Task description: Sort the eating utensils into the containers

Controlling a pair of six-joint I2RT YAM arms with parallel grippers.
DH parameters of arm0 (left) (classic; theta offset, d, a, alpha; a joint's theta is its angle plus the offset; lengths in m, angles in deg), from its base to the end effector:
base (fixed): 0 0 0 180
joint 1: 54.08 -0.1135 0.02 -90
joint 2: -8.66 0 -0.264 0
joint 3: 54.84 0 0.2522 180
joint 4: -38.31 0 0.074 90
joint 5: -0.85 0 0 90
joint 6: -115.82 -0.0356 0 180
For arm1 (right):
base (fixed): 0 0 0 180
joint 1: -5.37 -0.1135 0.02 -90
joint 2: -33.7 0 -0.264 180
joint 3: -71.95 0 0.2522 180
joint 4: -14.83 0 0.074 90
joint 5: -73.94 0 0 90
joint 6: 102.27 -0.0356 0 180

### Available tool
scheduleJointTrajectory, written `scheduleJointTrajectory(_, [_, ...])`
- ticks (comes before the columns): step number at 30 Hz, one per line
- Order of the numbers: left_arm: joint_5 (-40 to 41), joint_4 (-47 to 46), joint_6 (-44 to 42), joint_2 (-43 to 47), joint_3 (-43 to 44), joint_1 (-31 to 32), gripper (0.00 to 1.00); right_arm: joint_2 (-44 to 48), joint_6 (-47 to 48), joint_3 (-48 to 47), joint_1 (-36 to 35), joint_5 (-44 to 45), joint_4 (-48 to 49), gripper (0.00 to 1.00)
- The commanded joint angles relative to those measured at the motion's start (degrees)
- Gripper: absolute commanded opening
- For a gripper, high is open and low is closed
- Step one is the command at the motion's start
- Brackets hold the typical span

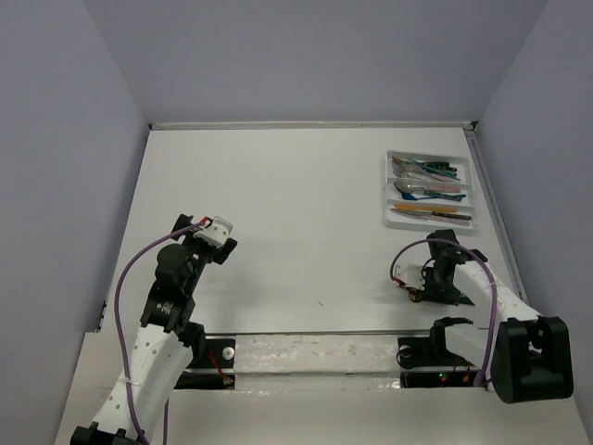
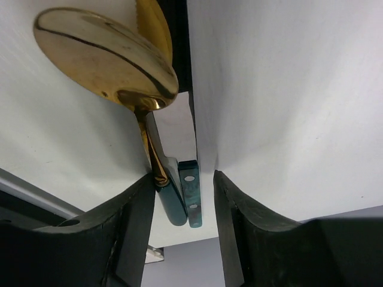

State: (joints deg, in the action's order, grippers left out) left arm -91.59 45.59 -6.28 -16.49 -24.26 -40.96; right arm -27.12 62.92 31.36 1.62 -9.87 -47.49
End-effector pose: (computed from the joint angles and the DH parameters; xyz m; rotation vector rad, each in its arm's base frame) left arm 0.1376 -0.0336 0.2460 0.6485 1.4709 0.2228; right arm 0.1421 0.0055 0.1483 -1.9551 2.3913 -0.2530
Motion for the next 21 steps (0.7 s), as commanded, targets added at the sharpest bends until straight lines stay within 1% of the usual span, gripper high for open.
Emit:
scheduleJointTrajectory(1, [1.38, -4.15, 0.02, 0.62, -1.35, 0.32, 0.99, 0.87, 0.74, -0.51, 0.23, -3.65, 4.7, 0.48])
scheduleJointTrajectory(3, [1.47, -4.15, 0.02, 0.54, -1.35, 0.32, 0.99, 1.31, 0.65, -0.07, 0.23, -4.87, 4.7, 0.45])
scheduleJointTrajectory(4, [1.47, -4.15, 0.02, 0.62, -1.44, 0.32, 0.99, 1.92, 0.65, -0.07, 0.23, -5.4, 4.78, 0.4])
scheduleJointTrajectory(5, [1.47, -4.24, 0.02, 0.54, -1.35, 0.32, 0.99, 2.45, 0.74, 0.02, 0.23, -5.75, 4.7, 0.13])
scheduleJointTrajectory(6, [1.47, -4.24, 0.1, 0.54, -1.44, 0.32, 0.99, 2.89, 0.74, 0.11, 0.23, -7.76, 5.31, 0.05])
scheduleJointTrajectory(7, [1.56, -4.24, 0.1, 0.45, -1.35, 0.32, 0.99, 3.33, 0.83, 0.2, 0.23, -8.56, 5.66, 0.0])
scheduleJointTrajectory(12, [1.82, -4.5, 0.19, 0.36, -1.44, 0.32, 0.99, 5.18, -0.4, 0.29, -2.75, -12.17, 6.63, 0.0])
scheduleJointTrajectory(16, [1.82, -4.68, 0.19, 0.19, -1.53, 0.32, 0.99, 3.17, -2.59, -1.64, -8.72, -10.68, 6.46, 0.0])
scheduleJointTrajectory(17, [1.82, -4.68, 0.19, 0.19, -1.44, 0.32, 0.99, 2.03, -3.99, -2.43, -12.47, -10.42, 6.54, 0.0])
scheduleJointTrajectory(18, [1.82, -4.68, 0.19, 0.1, -1.44, 0.32, 0.99, 0.63, -5.57, -3.4, -14.43, -10.5, 6.63, 0.0])
scheduleJointTrajectory(19, [1.82, -4.77, 0.19, 0.1, -1.44, 0.32, 0.99, -3.22, -7.5, -4.8, -16.1, -11.9, 7.07, 0.0])
scheduleJointTrajectory(20, [1.82, -4.77, 0.19, 0.1, -1.53, 0.32, 0.99, -5.52, -12.05, -8.38, -19.16, -12.87, 7.51, 0.0])
scheduleJointTrajectory(21, [1.82, -4.86, 0.19, 0.1, -1.53, 0.32, 0.99, -8.06, -14.09, -10.5, -20.76, -14.01, 7.68, 0.0])
